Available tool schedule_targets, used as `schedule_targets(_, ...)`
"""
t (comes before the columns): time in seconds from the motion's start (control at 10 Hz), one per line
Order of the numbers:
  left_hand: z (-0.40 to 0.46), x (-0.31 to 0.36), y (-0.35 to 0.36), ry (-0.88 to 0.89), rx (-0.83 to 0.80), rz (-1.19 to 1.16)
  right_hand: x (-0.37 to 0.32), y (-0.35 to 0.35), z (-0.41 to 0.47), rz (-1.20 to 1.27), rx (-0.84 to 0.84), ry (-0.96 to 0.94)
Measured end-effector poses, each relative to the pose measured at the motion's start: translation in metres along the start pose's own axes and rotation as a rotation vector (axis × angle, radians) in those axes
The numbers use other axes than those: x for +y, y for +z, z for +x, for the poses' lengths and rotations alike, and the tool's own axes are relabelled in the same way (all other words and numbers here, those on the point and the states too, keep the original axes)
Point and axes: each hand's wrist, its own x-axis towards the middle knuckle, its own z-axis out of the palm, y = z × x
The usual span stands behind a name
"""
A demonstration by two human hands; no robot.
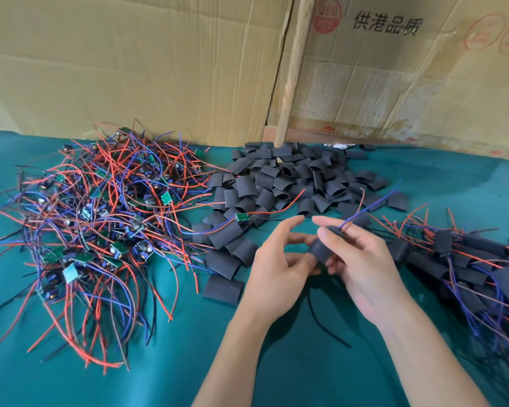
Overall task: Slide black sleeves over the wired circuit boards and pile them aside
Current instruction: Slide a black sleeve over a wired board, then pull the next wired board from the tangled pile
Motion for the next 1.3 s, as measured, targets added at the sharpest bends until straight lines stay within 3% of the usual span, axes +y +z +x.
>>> schedule_targets(0.2, 0.003, 0.0, 0.003, 0.027, 0.052, 0.142, -0.005, 0.006, -0.004, -0.001, -0.02, 0.031)
schedule_targets(0.3, 0.001, 0.003, 0.005, 0.011, 0.015, 0.176, -0.021, -0.011, -0.001, -0.049, 0.133, 0.002)
schedule_targets(0.4, 0.001, 0.005, 0.004, -0.047, 0.035, 0.137, -0.04, -0.059, 0.0, -0.481, 0.429, -0.023)
schedule_targets(0.5, 0.003, 0.003, 0.004, -0.061, 0.055, 0.172, -0.057, -0.084, -0.006, -1.163, 0.625, 0.12)
schedule_targets(0.6, 0.002, 0.005, 0.005, -0.06, 0.045, 0.209, -0.073, -0.064, -0.008, -1.114, 0.833, -0.036)
schedule_targets(0.7, 0.002, 0.008, 0.005, -0.068, 0.049, 0.234, -0.078, -0.005, 0.002, -1.034, 0.554, -0.446)
schedule_targets(0.8, -0.002, 0.013, 0.004, -0.077, 0.044, 0.268, -0.061, 0.071, 0.018, -1.076, -0.102, -0.378)
schedule_targets(0.9, -0.004, 0.011, 0.001, -0.159, 0.049, 0.548, -0.035, 0.112, 0.038, -1.271, -0.381, -0.273)
schedule_targets(1.1, -0.007, 0.014, 0.0, -0.126, 0.06, 0.611, -0.028, 0.119, 0.055, -1.406, -0.355, -0.324)
schedule_targets(1.2, -0.007, 0.022, 0.003, -0.082, -0.046, 0.357, -0.028, 0.113, 0.059, -1.344, -0.374, -0.282)
schedule_targets(1.3, -0.004, 0.016, 0.002, -0.059, -0.004, 0.263, -0.036, 0.108, 0.058, -1.287, -0.303, -0.31)
